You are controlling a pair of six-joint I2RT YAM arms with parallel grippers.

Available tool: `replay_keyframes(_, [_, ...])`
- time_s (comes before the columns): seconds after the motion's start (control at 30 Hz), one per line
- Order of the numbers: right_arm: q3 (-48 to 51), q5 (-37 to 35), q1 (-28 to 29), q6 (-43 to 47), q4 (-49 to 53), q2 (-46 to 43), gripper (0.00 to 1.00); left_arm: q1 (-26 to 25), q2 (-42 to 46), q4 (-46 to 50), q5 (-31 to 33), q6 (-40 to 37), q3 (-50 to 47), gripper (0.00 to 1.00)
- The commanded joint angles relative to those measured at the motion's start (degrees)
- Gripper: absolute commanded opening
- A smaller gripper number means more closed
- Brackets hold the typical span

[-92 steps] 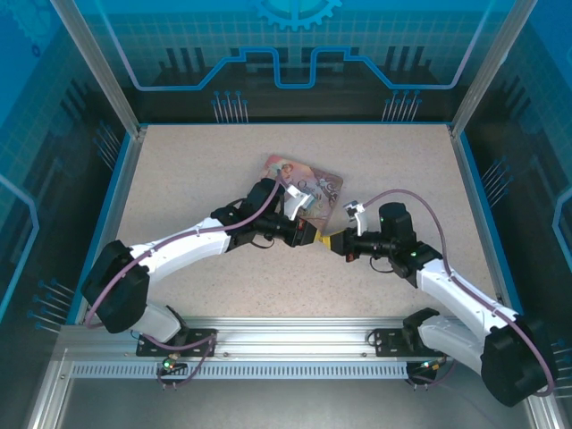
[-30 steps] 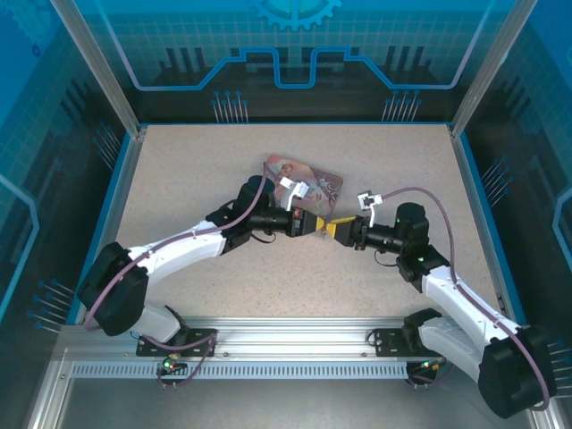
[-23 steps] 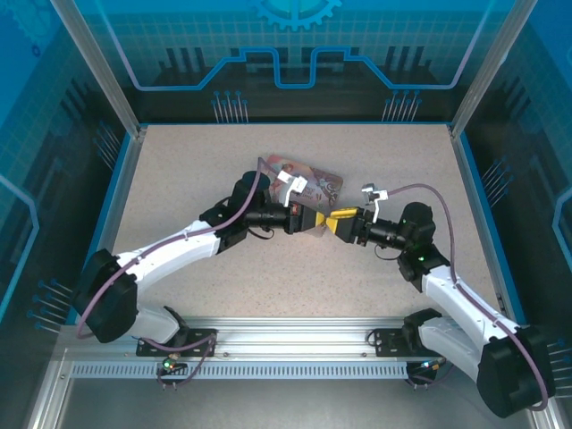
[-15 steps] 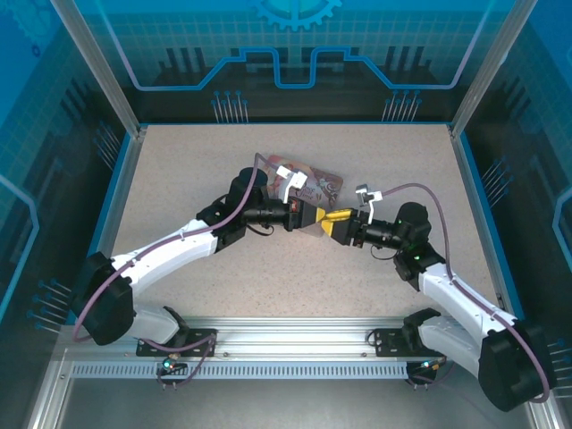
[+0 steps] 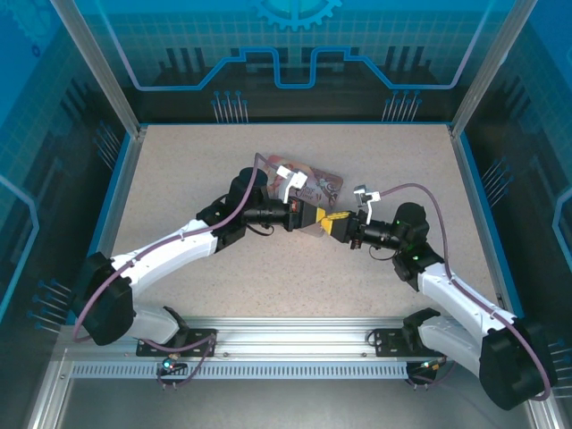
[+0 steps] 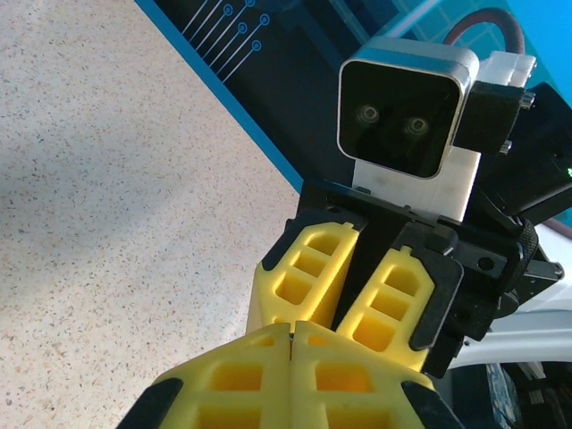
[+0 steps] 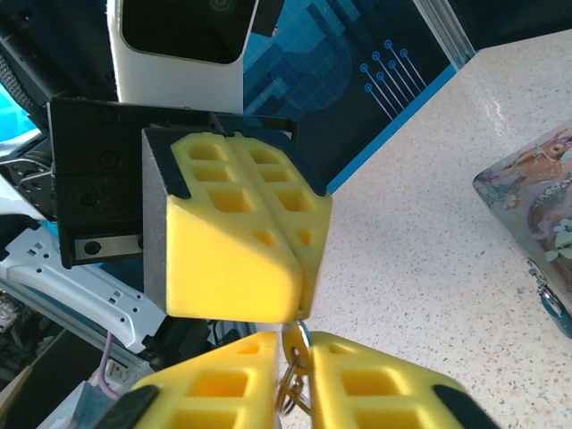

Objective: Unlock the padlock with the key

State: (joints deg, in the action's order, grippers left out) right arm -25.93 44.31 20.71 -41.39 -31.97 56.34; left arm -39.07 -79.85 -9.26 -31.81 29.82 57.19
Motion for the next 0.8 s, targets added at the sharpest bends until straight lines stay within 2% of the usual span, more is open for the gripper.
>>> replay_keyframes(0.0, [-1.39,0.26,0.22,0.26,-1.00,-0.61,0.08,-0.16,1.28,1.01,-0.17,-1.91,1.43,0.00])
replay_keyframes(0.1, [-1.21,0.42,-0.26,0.00,-0.84,-0.92,0.00,-0.20,1.41,0.56,-0.59,-2.04,1.04,0.00])
replay_keyframes(0.23, [-0.96,0.23,-0.75,0.27,0.51,-1.80,0.00,-0.13,1.67,0.38,-0.54,-2.07,0.78,0.00])
replay_keyframes(0.27, [-1.04,0.08,-0.84,0.53,1.11,-2.14,0.00,-0.12,1.87,0.46,-0.49,-2.20,0.65,0.04])
replay_keyframes(0.3, [-1.13,-0.08,-0.94,0.95,1.96,-2.49,0.00,0.02,2.10,0.53,-0.31,-2.31,0.60,0.13])
replay_keyframes(0.4, [-1.70,-0.87,-1.05,3.08,6.57,-3.20,0.00,0.78,2.87,0.88,0.21,-2.40,0.47,0.32])
replay_keyframes(0.5, [-1.86,-2.16,-1.24,5.32,11.08,-3.72,0.00,2.06,4.40,2.36,1.24,-2.66,0.40,0.45])
replay_keyframes(0.77, [-3.61,-8.48,-1.31,12.48,26.41,-3.68,0.00,9.11,10.73,11.45,6.78,-3.37,-4.05,0.56])
